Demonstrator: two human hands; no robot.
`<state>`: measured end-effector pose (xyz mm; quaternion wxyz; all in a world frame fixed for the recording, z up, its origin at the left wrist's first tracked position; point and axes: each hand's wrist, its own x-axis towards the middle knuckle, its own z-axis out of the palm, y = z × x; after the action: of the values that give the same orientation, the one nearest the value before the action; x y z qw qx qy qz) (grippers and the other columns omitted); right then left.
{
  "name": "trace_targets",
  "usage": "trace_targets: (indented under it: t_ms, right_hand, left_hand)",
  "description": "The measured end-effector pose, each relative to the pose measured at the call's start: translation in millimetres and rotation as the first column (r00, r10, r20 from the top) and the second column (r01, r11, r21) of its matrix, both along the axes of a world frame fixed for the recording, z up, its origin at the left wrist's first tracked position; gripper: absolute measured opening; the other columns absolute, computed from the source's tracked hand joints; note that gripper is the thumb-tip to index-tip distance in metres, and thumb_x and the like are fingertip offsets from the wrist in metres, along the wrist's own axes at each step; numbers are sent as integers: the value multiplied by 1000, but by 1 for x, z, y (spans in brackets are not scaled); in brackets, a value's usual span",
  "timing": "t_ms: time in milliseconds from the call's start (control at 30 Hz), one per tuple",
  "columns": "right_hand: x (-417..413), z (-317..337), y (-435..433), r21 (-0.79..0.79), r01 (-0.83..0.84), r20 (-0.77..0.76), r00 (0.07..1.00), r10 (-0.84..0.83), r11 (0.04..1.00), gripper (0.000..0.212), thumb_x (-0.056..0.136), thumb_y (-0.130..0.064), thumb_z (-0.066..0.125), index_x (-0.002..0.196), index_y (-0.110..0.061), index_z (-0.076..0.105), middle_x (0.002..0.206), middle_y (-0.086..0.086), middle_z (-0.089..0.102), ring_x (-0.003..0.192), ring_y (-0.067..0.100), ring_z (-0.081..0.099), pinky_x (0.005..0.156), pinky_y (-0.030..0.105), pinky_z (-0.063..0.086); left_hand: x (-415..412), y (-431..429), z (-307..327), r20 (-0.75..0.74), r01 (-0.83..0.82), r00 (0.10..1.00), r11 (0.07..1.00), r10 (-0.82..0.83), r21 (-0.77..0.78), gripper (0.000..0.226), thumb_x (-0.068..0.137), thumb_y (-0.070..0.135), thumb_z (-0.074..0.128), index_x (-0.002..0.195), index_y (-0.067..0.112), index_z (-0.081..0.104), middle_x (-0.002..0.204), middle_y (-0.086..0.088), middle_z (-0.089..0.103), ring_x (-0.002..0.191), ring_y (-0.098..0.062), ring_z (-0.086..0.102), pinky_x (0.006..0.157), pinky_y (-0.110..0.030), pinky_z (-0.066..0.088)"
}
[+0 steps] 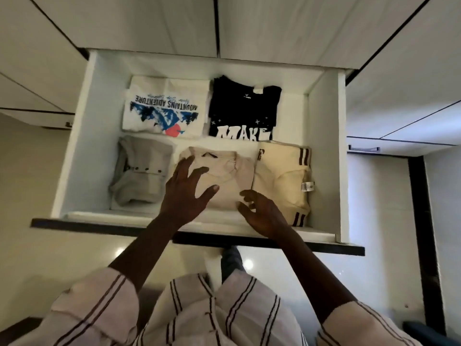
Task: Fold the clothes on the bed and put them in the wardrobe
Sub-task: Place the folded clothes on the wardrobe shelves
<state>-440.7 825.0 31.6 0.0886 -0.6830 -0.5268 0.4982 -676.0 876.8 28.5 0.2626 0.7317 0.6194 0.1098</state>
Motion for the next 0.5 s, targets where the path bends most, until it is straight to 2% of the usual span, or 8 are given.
trace_targets:
  t_ms: [67,100,167,233,300,367,433,500]
  right_hand:
    - [-16,18,-15,29,-57,-82,995,59,998,62,93,-62,63,148,-41,43,132,-9,62,114,11,63,95,30,53]
    - [-26,26,-24,41,-100,-113,988,104,994,71,91,-65,64,152,-43,36,134,-9,61,115,10,63,96,32,53]
    - [-46,32,-45,123,-255,-10,966,258,959,82,89,-71,61,157,-42,26,140,-5,59,121,15,60,102,38,51]
    - [-64,26,-63,221,-444,306,877,370,868,76,95,-70,50,158,-35,28,145,-1,57,129,22,56,108,43,43]
    - [-79,20,-80,243,-539,512,777,365,806,62,102,-60,42,156,-29,36,150,0,53,135,25,51,112,47,36]
    - [-86,15,-89,278,-531,561,766,314,800,54,105,-50,45,153,-26,41,150,2,53,136,28,50,114,50,34]
    - [-87,12,-90,296,-519,564,773,292,802,51,104,-45,50,150,-24,45,146,3,57,132,30,53,112,52,35]
    - [-84,11,-88,321,-499,560,786,263,805,48,103,-44,55,145,-22,49,139,3,62,129,29,56,115,55,32]
  left_hand:
    - [-24,-23,10,3,63,998,993,-63,100,58,95,70,50,129,26,65,149,-3,55,139,-23,50,113,-48,41]
    - [-37,-36,14,0,95,995,986,-96,137,57,97,70,48,124,25,69,136,-1,65,126,-22,61,106,-49,48]
    - [-63,-66,16,-29,147,989,967,-144,207,54,99,68,45,114,24,73,115,6,74,105,-20,70,97,-49,50]
    - [-83,-95,14,-87,195,980,948,-179,251,44,100,62,48,115,27,71,114,10,72,107,-18,67,103,-50,44]
    - [-97,-124,6,-192,264,956,932,-220,246,45,100,57,50,131,26,64,128,8,65,121,-19,59,113,-52,36]
    - [-102,-133,-4,-197,282,952,919,-233,275,45,102,48,48,140,25,58,136,3,60,129,-23,54,117,-55,31]
    - [-99,-128,-9,-112,215,976,925,-189,313,37,102,37,48,134,26,64,132,1,61,125,-25,56,114,-54,32]
    - [-94,-121,-12,-48,142,990,939,-133,312,34,101,35,47,127,30,69,127,4,63,121,-22,56,111,-51,31]
